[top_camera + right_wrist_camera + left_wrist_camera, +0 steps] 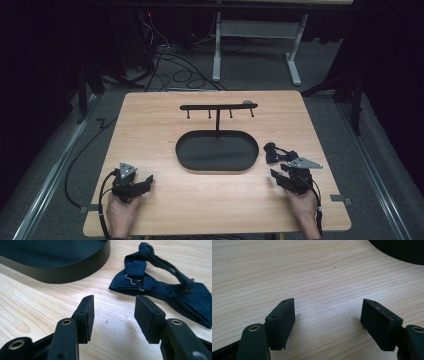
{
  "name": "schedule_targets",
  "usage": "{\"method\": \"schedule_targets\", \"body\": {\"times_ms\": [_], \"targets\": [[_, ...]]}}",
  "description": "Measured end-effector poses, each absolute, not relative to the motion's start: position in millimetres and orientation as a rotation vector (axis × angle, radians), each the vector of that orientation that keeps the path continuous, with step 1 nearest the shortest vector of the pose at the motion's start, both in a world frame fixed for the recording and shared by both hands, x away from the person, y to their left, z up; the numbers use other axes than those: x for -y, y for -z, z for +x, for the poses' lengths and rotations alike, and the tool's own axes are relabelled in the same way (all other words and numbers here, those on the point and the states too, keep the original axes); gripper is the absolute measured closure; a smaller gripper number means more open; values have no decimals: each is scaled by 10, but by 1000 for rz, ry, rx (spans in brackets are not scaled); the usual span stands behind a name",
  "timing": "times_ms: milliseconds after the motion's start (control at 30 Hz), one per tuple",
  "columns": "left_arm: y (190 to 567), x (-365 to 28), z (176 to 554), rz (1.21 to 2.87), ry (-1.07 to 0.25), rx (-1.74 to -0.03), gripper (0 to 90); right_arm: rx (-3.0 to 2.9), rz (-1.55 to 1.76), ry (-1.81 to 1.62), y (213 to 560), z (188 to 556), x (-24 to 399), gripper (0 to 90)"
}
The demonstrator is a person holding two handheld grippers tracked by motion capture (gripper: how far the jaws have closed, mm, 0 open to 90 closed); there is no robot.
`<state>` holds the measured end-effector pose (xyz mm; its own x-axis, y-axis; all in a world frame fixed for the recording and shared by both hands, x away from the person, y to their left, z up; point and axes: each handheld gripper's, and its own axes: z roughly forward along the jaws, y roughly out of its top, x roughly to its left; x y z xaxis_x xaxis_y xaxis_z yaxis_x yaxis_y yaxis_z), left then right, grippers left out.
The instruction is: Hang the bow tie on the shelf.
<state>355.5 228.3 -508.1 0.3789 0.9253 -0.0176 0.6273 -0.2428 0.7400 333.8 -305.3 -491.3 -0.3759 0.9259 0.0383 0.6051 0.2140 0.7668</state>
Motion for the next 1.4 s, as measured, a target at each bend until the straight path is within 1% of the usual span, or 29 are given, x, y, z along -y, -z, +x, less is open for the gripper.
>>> {"method": "schedule_targets", "body": {"times_ms": [433,1000,1400], "targets": [[5081,-2283,3555,1970,-569,-1333,280,-2028,1403,-1013,4865,3306,3103,513],[5081,-2284,3555,1970,-568,-1333,280,-1988,1461,-1048,4737,3370,3239,548],[5082,-2283,3555,1968,-569,-1333,280,-1970,1449,-1058,4589,3524,3292,589]]}}
